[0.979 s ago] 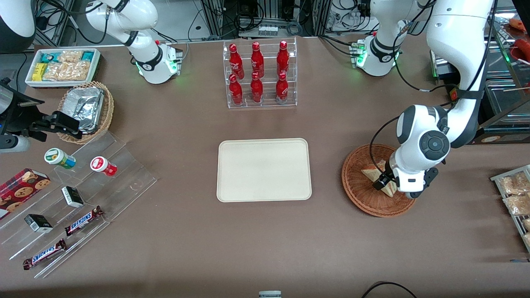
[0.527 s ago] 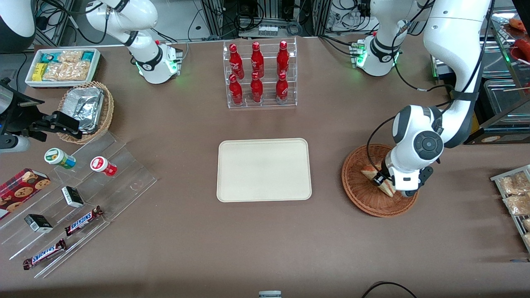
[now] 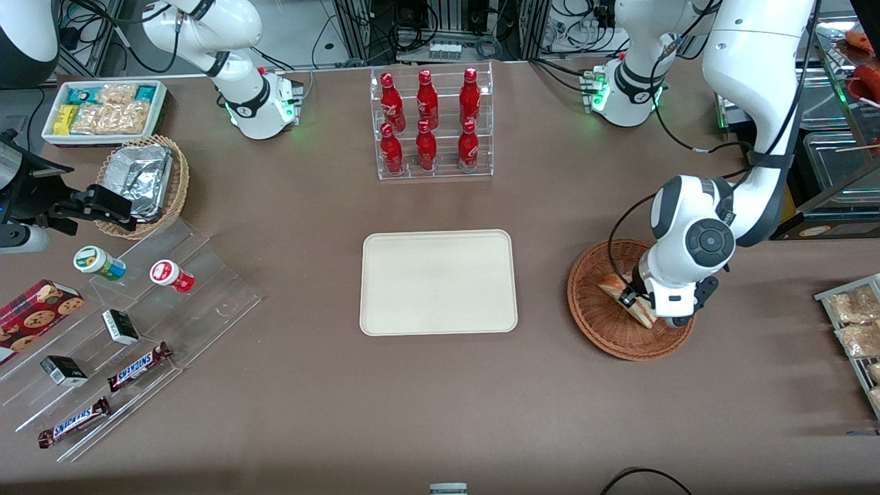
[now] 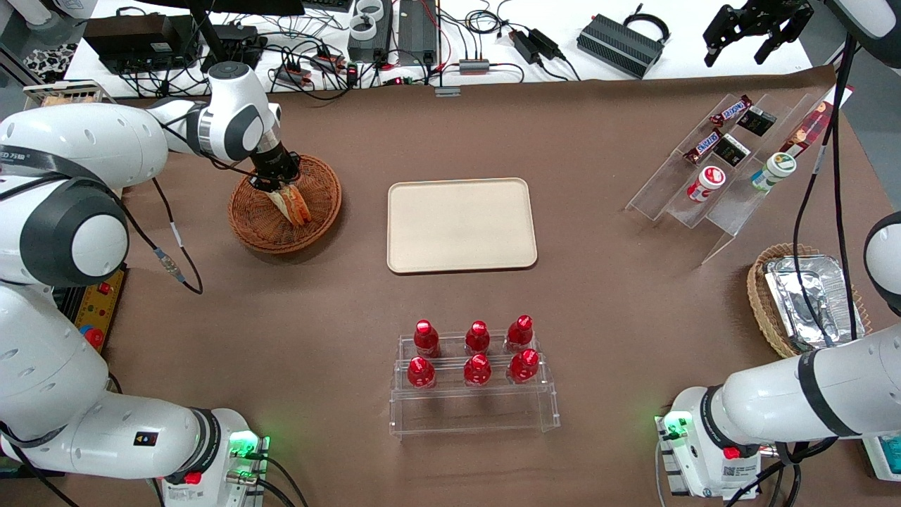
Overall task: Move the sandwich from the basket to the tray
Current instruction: 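Lower the left gripper and close it on the sandwich's wrapped edge, then lift the sandwich and carry it with the left gripper over the white tray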
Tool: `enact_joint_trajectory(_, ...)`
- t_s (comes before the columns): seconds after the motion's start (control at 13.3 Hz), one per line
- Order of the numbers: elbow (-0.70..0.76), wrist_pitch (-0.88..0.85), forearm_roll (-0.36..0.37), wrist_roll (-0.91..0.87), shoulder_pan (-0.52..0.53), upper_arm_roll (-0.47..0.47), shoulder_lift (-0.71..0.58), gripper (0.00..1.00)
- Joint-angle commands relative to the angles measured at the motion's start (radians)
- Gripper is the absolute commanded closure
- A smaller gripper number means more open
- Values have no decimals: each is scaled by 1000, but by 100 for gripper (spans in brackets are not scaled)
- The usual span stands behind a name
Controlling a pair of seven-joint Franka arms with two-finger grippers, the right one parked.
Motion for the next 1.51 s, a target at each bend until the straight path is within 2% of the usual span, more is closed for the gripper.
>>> enact_joint_trajectory(0.0, 127, -235, -4, 17, -20, -8, -45, 87)
enact_joint_trajectory(0.23, 304, -458, -6, 37, -23, -69, -61, 87)
enact_joint_trajectory(0.38, 378, -504, -6, 26, -31, -148, -49, 87)
enact_joint_trajectory(0.53, 393, -497, -4, 38, -57, -216, -35, 87)
enact_joint_trajectory(0.68, 411, -491, -3, 57, -106, -244, -7, 87)
enact_joint_trajectory(1.05, 507, -406, -6, 92, -267, -244, 115, 87)
enact_joint_trajectory(1.43, 508, -311, 8, 150, -350, -244, 204, 87)
